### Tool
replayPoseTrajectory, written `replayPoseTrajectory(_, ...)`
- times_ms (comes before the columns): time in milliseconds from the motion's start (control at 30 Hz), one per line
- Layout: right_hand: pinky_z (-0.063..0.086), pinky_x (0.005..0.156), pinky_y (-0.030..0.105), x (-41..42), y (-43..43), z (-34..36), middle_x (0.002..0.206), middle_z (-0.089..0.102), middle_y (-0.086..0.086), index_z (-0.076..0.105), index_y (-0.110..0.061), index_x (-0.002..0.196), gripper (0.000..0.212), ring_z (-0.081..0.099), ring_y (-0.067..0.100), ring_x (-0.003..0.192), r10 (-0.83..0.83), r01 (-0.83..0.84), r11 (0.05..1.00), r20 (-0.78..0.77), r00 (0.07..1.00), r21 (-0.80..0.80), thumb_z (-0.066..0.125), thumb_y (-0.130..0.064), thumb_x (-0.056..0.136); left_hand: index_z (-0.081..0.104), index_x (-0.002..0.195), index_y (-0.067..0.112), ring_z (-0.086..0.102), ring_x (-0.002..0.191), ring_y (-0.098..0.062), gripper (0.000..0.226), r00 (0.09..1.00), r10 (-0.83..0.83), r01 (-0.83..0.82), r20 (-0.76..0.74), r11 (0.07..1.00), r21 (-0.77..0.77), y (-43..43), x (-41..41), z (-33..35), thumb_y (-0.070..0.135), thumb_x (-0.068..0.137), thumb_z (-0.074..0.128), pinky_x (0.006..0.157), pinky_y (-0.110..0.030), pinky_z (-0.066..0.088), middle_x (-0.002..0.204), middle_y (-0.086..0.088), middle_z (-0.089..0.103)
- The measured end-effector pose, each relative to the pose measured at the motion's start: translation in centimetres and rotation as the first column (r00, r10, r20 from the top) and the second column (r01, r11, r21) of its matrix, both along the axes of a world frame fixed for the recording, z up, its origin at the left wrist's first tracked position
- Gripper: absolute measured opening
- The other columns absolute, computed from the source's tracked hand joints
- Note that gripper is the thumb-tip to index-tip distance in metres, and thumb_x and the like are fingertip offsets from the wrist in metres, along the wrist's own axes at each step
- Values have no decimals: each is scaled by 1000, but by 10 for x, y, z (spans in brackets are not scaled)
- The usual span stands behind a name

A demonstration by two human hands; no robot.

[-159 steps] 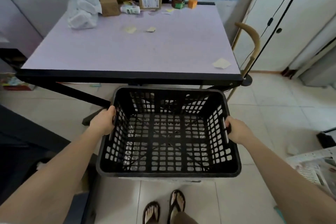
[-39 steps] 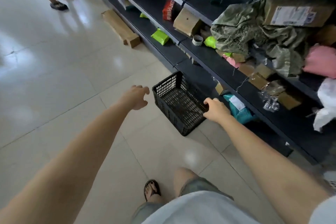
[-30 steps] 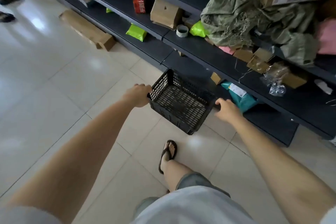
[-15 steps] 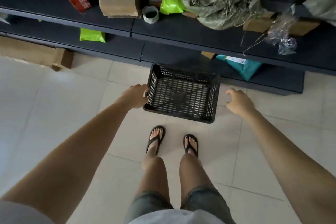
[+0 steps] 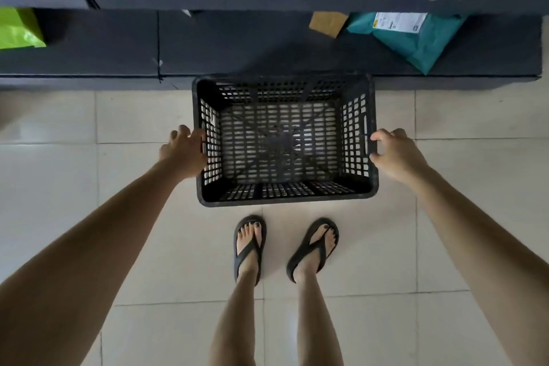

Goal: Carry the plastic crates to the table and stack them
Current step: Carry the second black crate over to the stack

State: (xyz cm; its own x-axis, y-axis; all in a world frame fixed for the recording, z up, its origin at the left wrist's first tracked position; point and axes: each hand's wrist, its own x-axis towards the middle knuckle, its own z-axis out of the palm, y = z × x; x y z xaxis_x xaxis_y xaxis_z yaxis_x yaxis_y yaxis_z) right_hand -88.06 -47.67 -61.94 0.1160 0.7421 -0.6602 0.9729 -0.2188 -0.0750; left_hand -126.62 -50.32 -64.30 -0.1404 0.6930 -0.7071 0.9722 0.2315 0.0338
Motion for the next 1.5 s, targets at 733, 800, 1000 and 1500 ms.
replayPoseTrajectory(733, 51, 86, 38, 31, 20, -141, 123, 53, 18, 53, -11, 126, 54, 58, 36, 105, -164, 166, 975, -25, 986, 146, 50, 15, 79, 36, 121, 13, 59, 87, -48, 48, 990, 102, -87, -97, 984, 154, 7, -2, -114, -3, 81, 57, 63, -42, 42, 110, -25, 47)
replayPoseTrajectory(800, 51, 85, 38, 34, 16, -136, 122, 54, 18, 54, -10, 125, 53, 58, 36, 105, -170, 172, 973, -32, 985, 156, 51, 16, 79, 36, 121, 13, 58, 82, -45, 48, 992, 104, -90, -75, 983, 161, 2, 1, -107, -2, 81, 56, 61, -41, 42, 109, -24, 48)
replayPoseTrajectory(1000, 50, 85, 36, 59, -6, -97, 118, 59, 18, 57, -11, 121, 53, 57, 35, 105, -211, 212, 963, -20, 977, 166, 49, 18, 77, 35, 123, 16, 56, 80, -39, 54, 993, 94, -84, -67, 986, 142, 0, 26, -61, -7, 77, 51, 61, -39, 45, 99, -16, 47)
replayPoseTrajectory(1500, 53, 86, 41, 209, -113, 127, 106, 62, 19, 56, -10, 116, 41, 59, 36, 100, -470, 458, 874, 42, 882, 166, 47, 8, 80, 37, 127, 17, 61, 94, -36, 51, 954, -283, 297, -101, 938, 179, 22, 189, 160, 4, 82, 56, 69, -39, 47, 109, -15, 51)
